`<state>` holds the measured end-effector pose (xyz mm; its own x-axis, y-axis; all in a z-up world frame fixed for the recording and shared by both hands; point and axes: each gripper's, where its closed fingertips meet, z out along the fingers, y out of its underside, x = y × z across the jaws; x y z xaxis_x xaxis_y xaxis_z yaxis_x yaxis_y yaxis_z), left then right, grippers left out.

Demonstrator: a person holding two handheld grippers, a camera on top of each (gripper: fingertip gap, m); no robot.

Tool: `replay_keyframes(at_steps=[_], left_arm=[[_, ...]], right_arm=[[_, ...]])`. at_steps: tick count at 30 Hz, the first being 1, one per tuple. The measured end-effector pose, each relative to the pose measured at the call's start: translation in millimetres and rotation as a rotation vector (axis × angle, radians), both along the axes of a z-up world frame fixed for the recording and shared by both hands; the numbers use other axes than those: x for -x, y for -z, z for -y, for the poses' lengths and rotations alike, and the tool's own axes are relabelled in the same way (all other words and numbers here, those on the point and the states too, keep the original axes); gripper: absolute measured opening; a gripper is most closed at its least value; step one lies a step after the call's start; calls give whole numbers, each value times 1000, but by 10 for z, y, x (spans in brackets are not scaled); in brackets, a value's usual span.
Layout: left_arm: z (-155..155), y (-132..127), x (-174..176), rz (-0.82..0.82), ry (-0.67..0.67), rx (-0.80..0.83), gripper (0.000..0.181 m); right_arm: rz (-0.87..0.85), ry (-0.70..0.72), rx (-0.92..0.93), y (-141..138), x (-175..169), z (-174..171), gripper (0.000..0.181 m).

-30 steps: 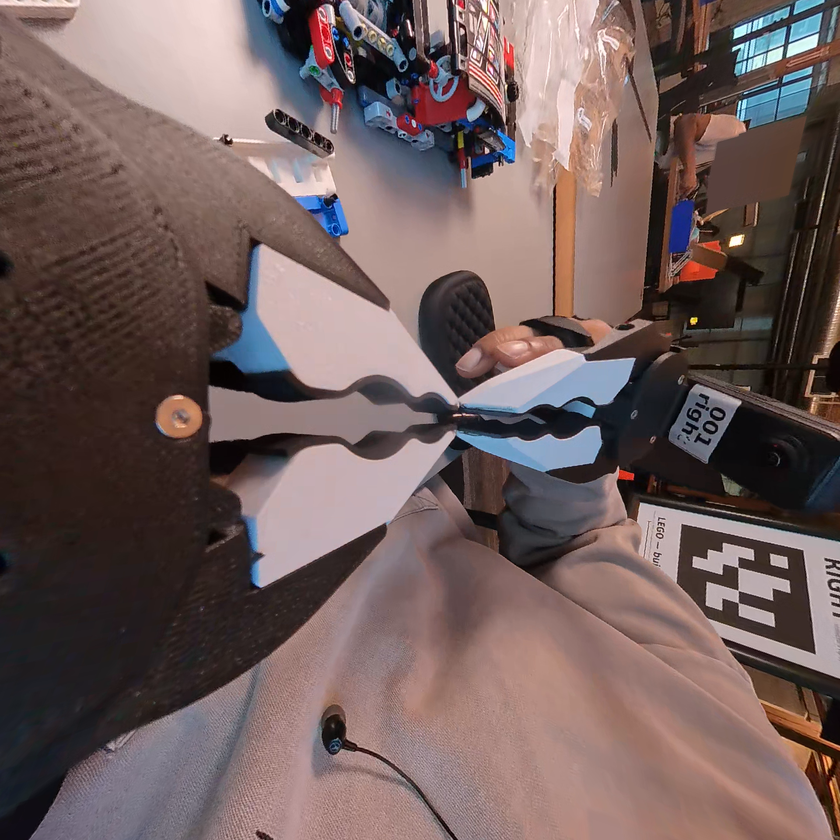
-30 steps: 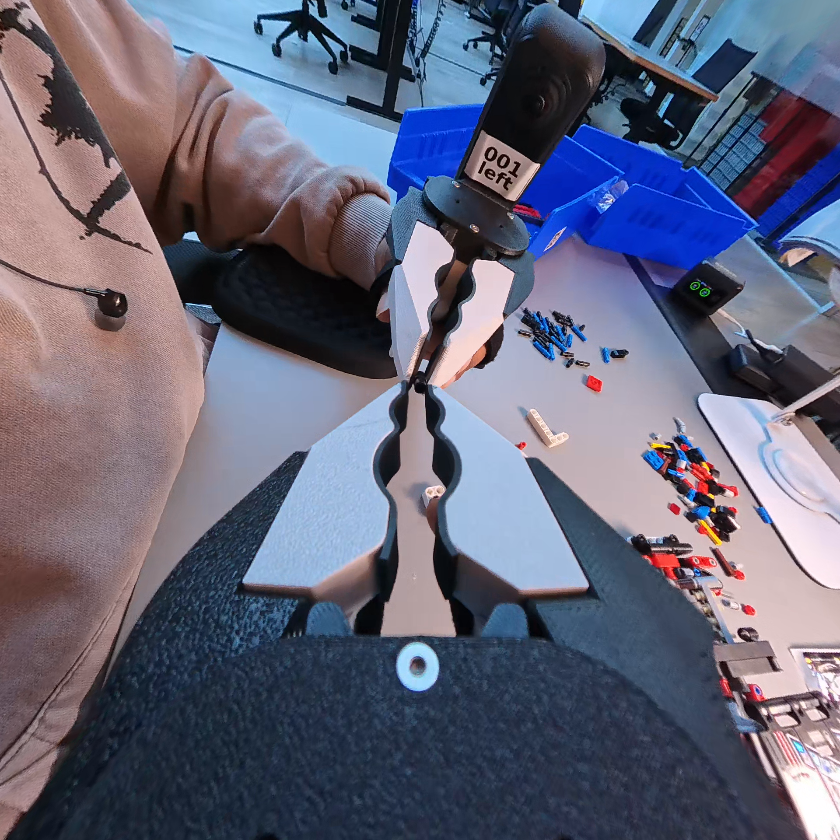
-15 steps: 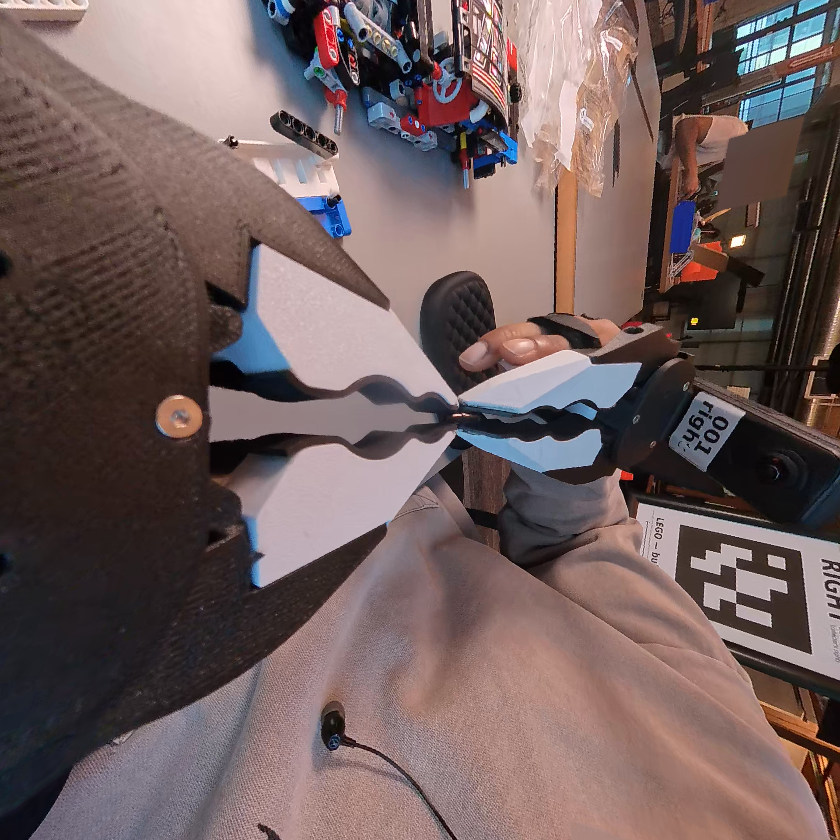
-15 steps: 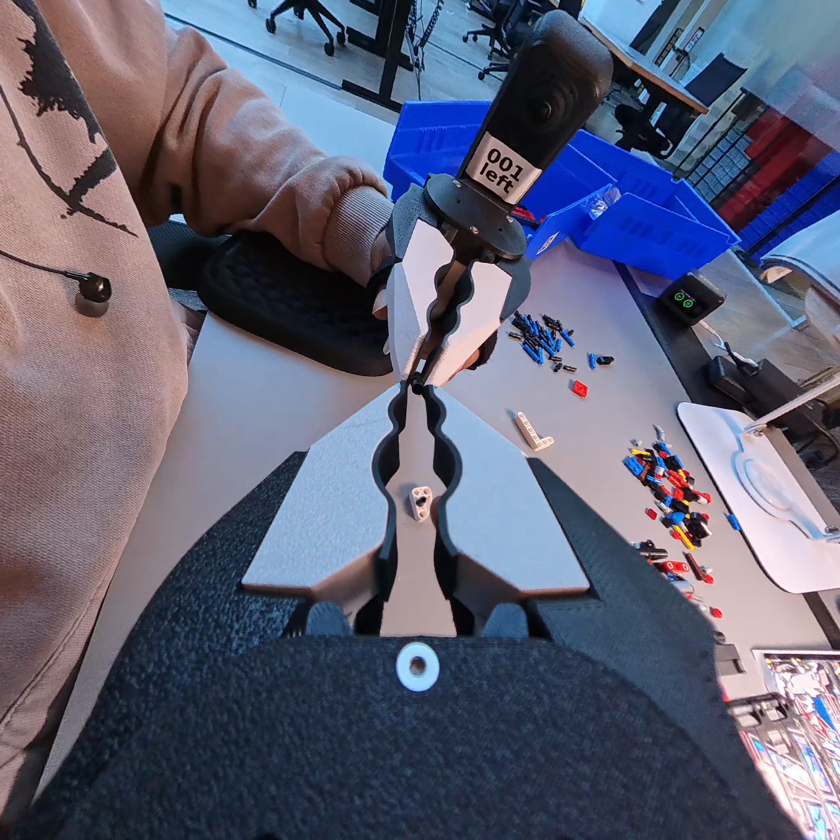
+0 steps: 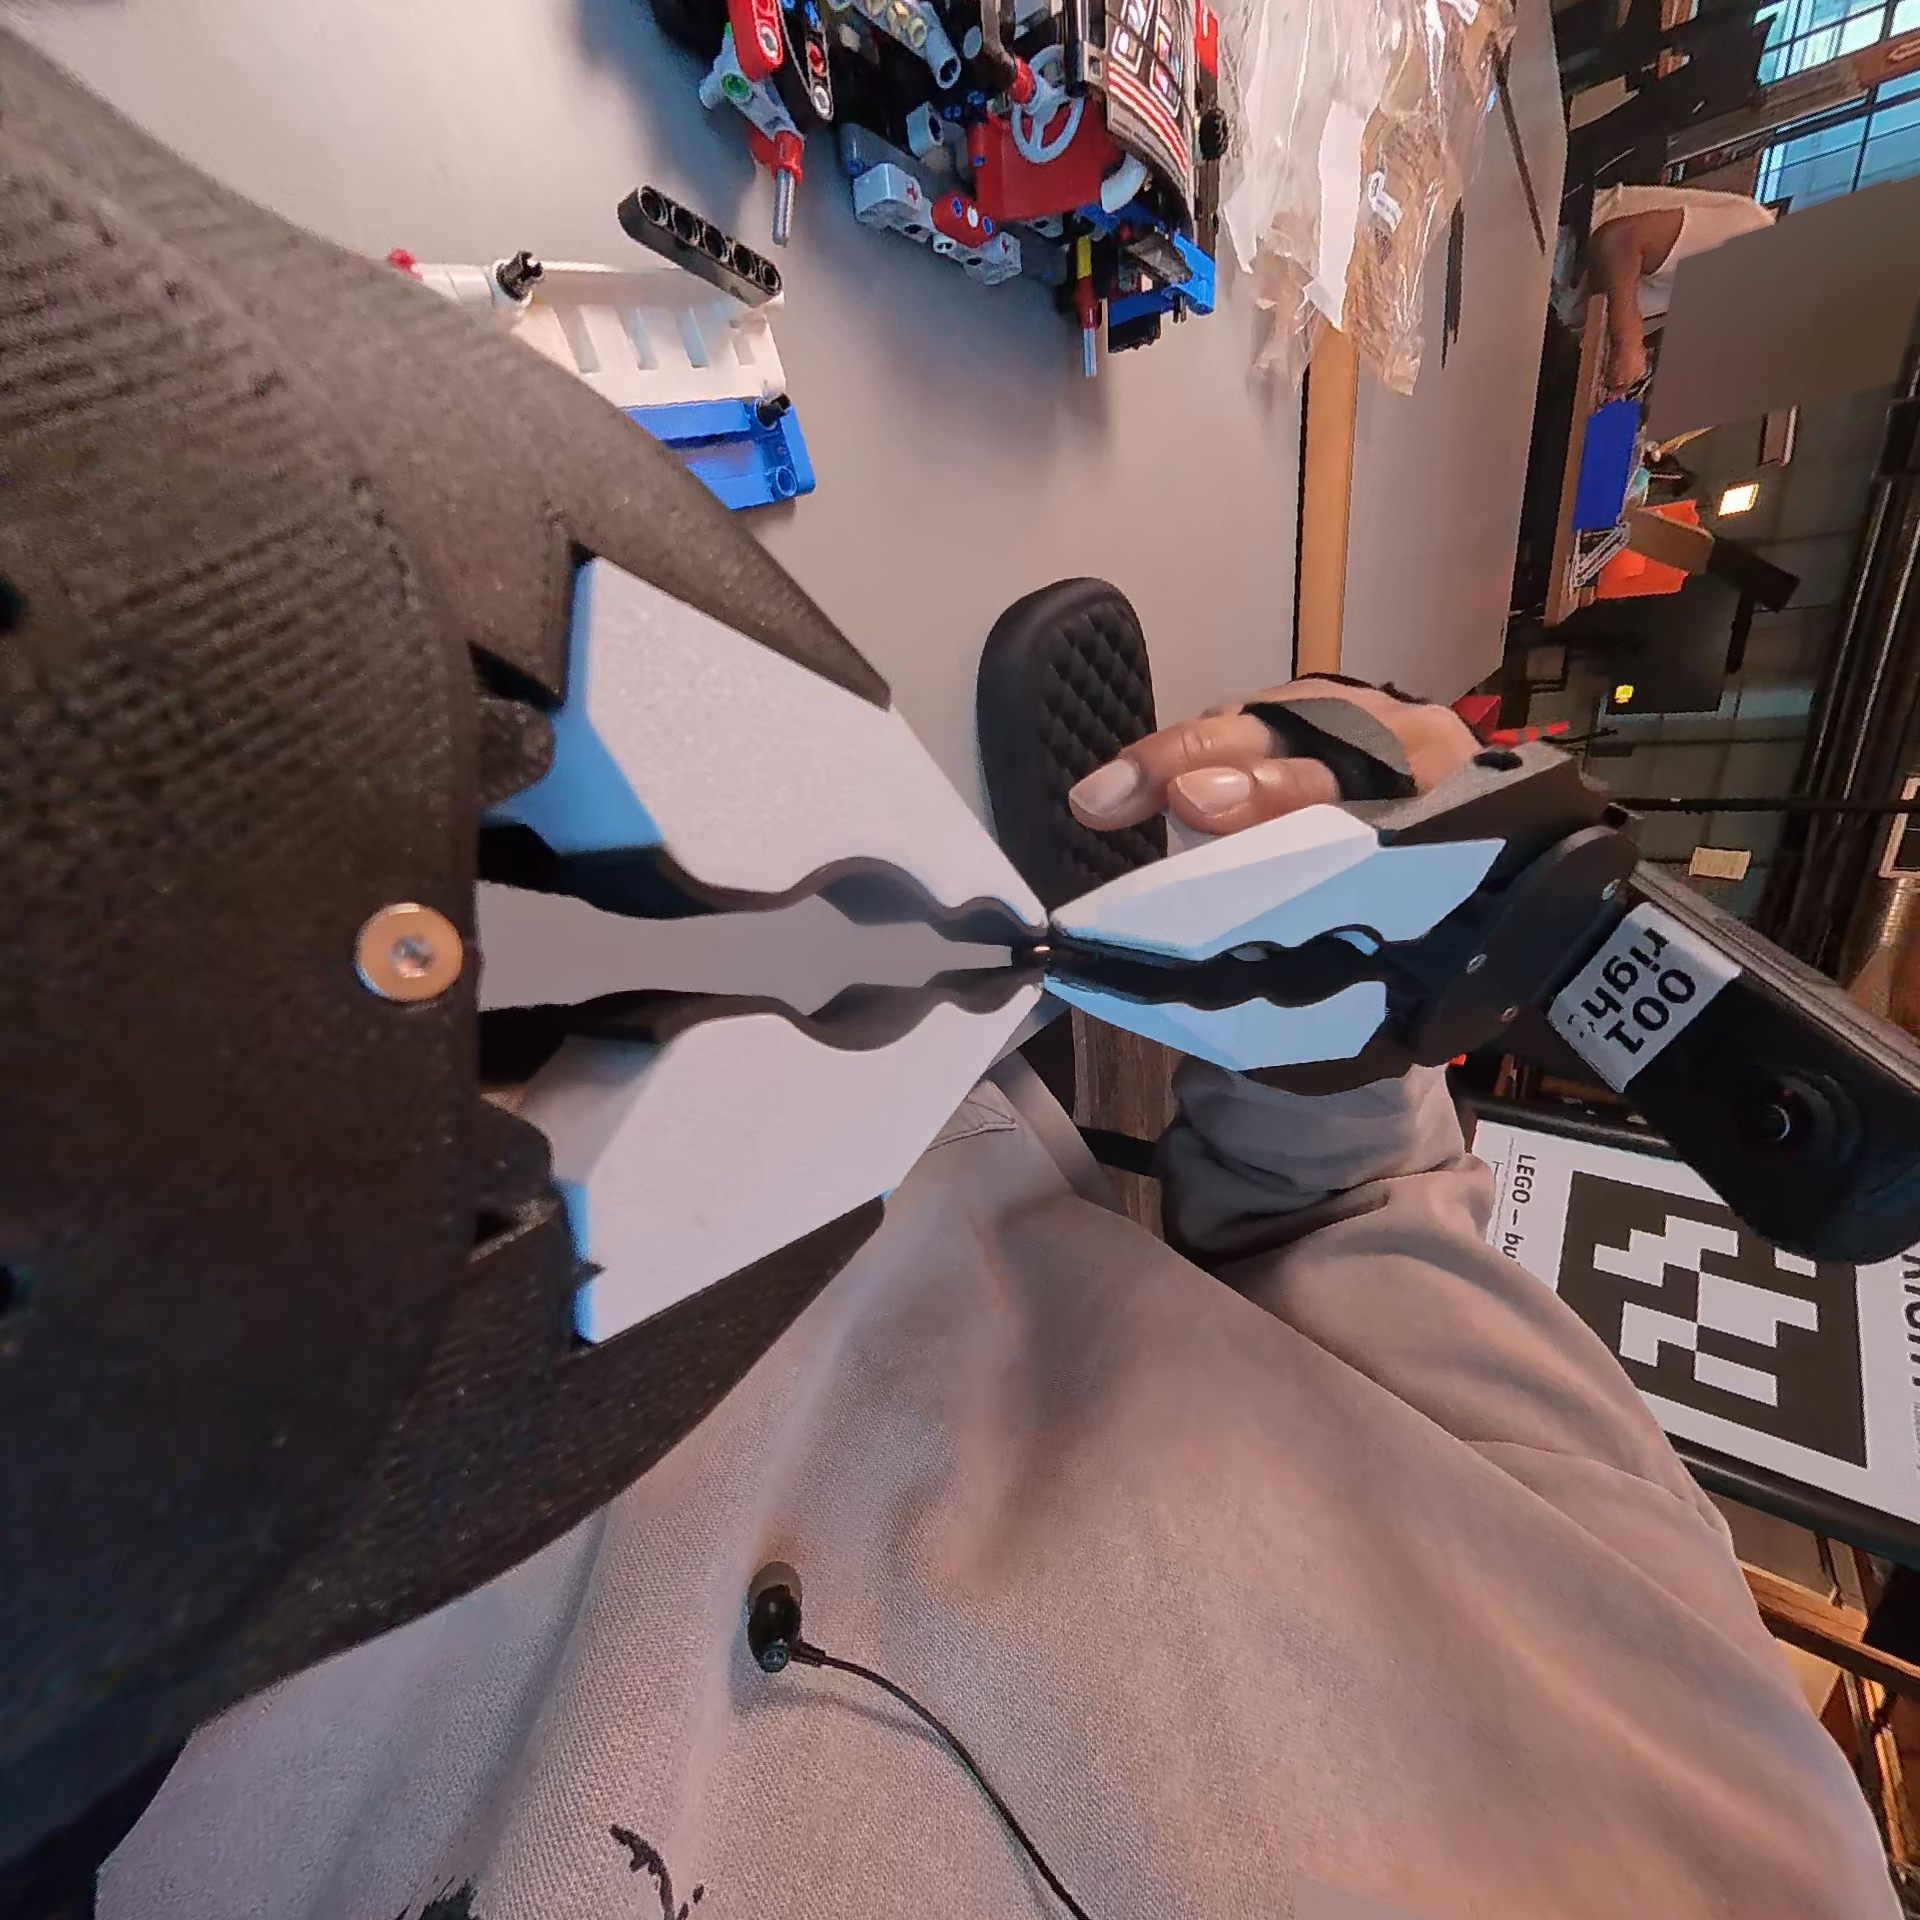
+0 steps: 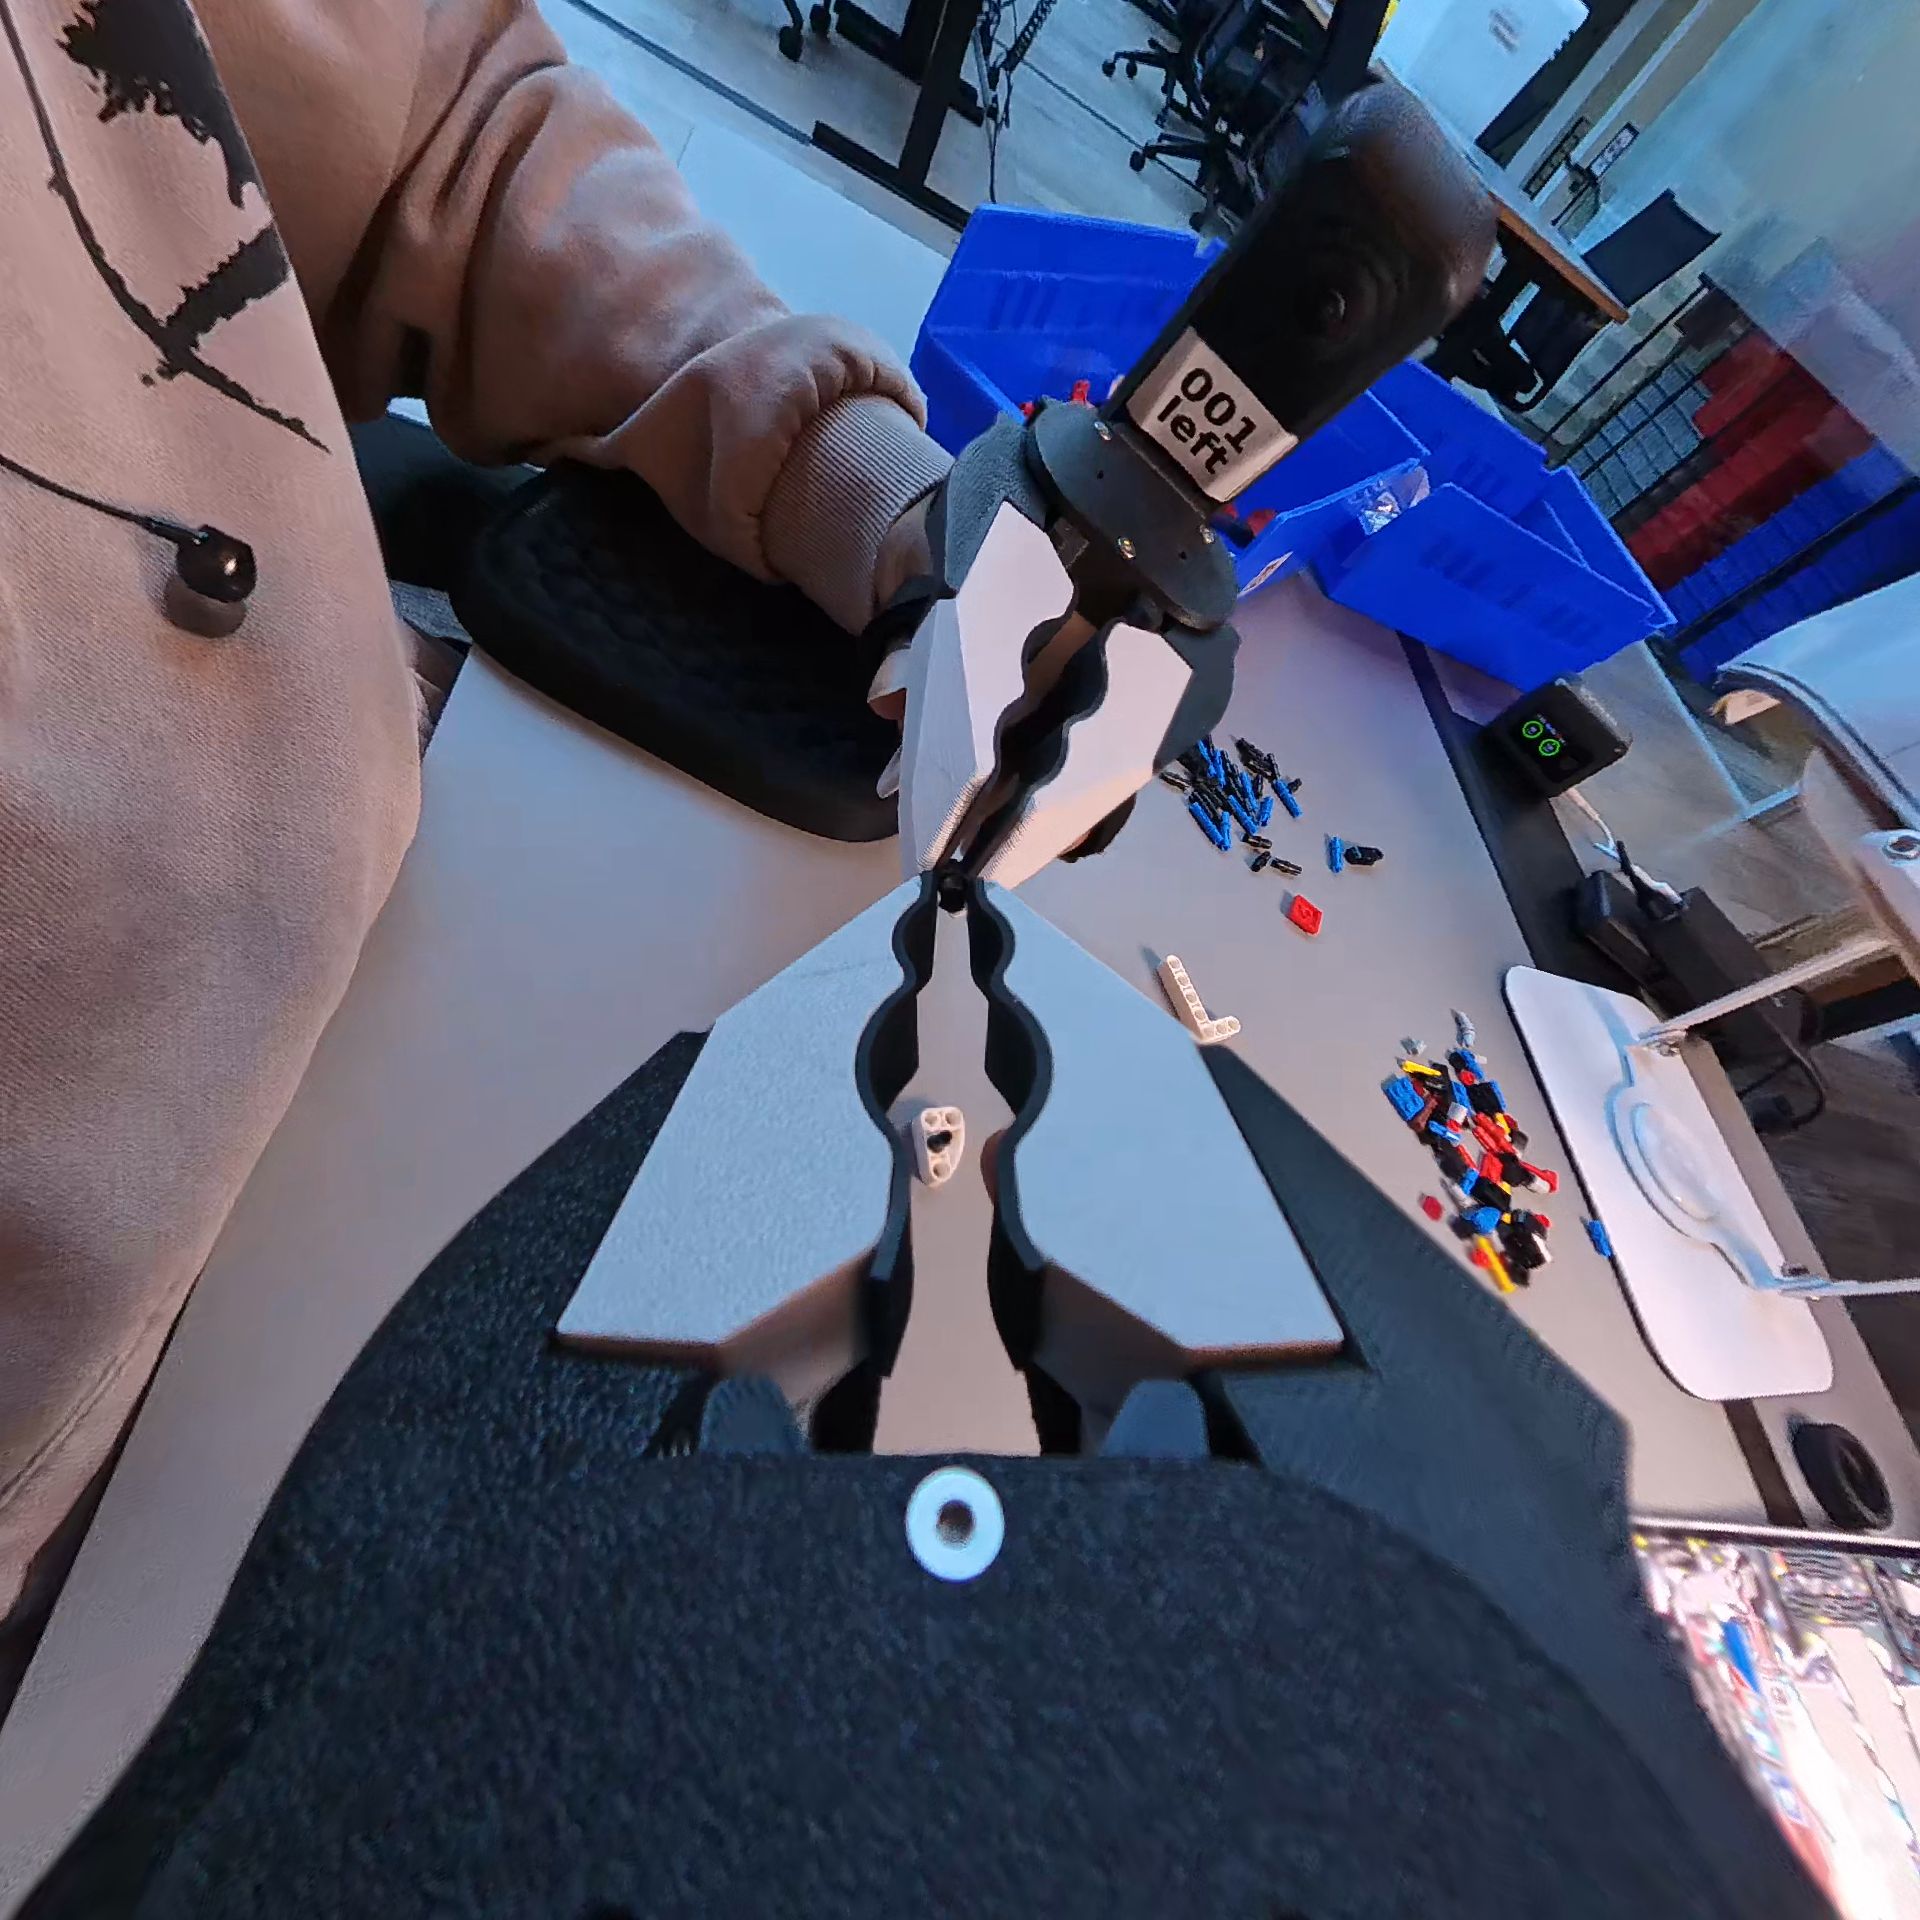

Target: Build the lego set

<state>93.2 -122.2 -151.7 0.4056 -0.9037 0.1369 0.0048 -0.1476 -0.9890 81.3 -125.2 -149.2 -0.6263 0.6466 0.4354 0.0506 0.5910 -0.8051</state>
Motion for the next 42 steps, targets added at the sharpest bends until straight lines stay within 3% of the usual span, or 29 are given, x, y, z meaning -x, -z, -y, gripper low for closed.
replay_keyframes(at_steps=[8, 13, 15, 18, 22, 26, 33, 42], left_arm=[[42, 103, -46, -9, 59, 89, 2], [-67, 124, 44, -36, -24, 82, 8], [-198, 263, 205, -146, -133, 89, 21], [-350, 676, 411, -409, -272, 149, 30], [-405, 1002, 374, -591, -292, 211, 33], [-450, 1159, 384, -687, -306, 226, 31], [-453, 1179, 330, -687, -278, 203, 14], [-453, 1181, 322, -652, -247, 201, 14]], right_arm=[[21, -57, -167, 99, -34, 49, 3], [151, -23, -75, 158, -2, -61, 2], [241, 18, -69, 302, 36, -230, 3], [397, 70, -128, 629, 93, -479, 3], [554, 53, -204, 959, 125, -568, 2], [600, 26, -235, 1054, 167, -534, 2], [631, 22, -238, 1116, 184, -506, 3], [741, -11, -350, 1131, 163, -515, 2]])
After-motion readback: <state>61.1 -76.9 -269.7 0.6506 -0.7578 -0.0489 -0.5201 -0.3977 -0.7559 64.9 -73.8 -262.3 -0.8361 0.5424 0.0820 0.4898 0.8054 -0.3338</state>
